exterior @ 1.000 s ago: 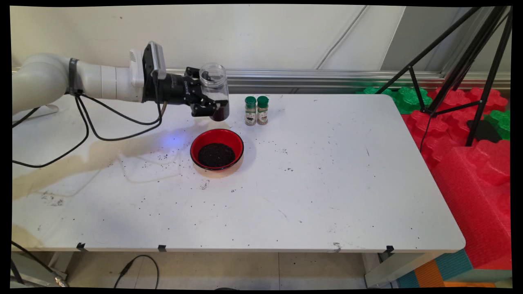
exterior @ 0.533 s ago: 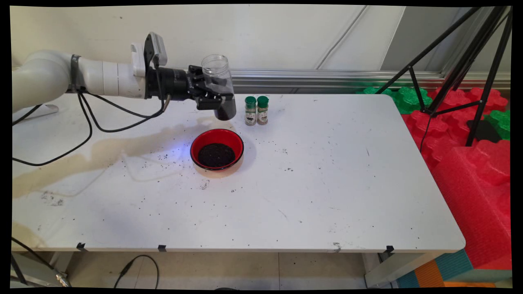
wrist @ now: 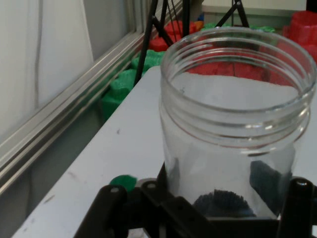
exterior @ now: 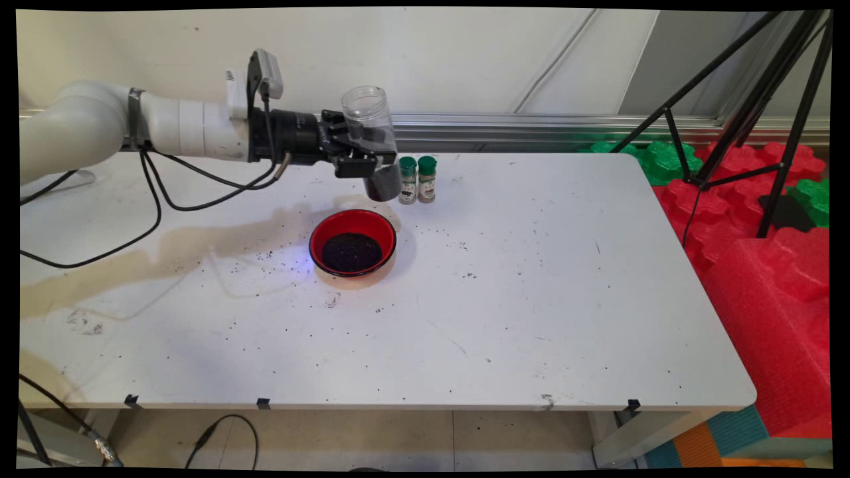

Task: Pour the black seasoning powder in the red bowl, then place the picked object on the table

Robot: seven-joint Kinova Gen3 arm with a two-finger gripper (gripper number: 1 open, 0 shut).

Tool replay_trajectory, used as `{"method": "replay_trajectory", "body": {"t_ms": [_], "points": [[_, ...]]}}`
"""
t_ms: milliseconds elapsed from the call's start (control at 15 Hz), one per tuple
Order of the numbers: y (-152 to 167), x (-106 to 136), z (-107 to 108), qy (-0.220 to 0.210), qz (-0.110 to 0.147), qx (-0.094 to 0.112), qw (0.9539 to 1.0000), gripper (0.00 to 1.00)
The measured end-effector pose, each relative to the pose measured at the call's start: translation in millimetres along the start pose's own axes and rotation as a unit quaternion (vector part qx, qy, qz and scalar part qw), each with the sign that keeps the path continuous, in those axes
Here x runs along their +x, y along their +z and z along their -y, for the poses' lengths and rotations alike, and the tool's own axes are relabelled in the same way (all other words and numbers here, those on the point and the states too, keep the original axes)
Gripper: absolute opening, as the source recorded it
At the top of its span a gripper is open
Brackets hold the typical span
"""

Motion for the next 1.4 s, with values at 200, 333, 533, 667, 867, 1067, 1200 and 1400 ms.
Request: {"method": "replay_trajectory", "body": {"t_ms": [200, 333, 533, 667, 867, 1067, 1200, 1400], "points": [[11, 2, -9, -0.004, -0.002, -0.012, 0.9999, 0.0], [20, 2, -16, -0.004, -0.002, -0.019, 0.9998, 0.0], [36, 1, -26, -0.006, -0.003, -0.028, 0.9996, 0.0], [48, -1, -32, -0.005, -0.001, -0.032, 0.9995, 0.0], [62, -7, -38, 0.001, 0.005, -0.037, 0.9993, 0.0], [77, -15, -43, 0.009, 0.012, -0.041, 0.9991, 0.0], [87, -20, -45, 0.015, 0.015, -0.042, 0.9989, 0.0], [97, -27, -46, 0.022, 0.019, -0.042, 0.9987, 0.0]]}}
